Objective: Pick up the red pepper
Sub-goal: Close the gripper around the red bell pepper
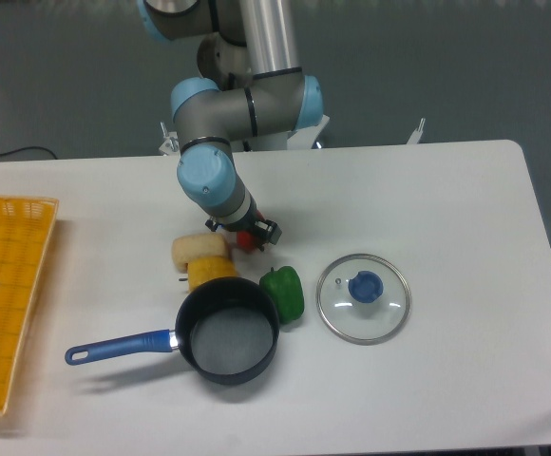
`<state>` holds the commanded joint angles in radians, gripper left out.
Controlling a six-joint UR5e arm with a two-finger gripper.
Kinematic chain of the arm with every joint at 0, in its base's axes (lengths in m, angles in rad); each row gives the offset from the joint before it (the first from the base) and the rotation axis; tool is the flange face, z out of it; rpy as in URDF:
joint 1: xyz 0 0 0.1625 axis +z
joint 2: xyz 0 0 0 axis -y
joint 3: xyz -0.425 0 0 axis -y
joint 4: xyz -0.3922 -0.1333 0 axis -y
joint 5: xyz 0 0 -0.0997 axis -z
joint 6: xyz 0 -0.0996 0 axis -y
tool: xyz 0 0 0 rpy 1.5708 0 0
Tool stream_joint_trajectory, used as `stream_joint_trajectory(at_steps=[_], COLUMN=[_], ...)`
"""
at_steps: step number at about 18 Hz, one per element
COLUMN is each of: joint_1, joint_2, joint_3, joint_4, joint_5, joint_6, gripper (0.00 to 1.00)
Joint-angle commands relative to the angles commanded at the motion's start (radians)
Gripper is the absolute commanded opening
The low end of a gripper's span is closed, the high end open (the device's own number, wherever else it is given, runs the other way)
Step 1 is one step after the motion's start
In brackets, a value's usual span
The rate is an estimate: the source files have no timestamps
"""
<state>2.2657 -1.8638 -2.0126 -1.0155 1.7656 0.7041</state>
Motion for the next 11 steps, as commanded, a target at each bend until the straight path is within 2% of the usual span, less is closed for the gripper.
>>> stream_joint_trajectory(at_steps=[4,5,9,10,11], joint_1=[-0.002,0.0,0.0,0.002,0.003], joint_2=[0.0,0.0,0.0,0.0,0.0], joint_3=[0.006,0.008,0.009,0.015,0.02], joint_4=[0.0,0.0,-0.002,-0.002,-0.002], joint_5=[0.0,0.0,0.0,-0.002,-0.002], joint_6=[0.002,0.002,0.002,0.005,0.009], gripper=[0.65,0.6,0.6,0.52,0.5])
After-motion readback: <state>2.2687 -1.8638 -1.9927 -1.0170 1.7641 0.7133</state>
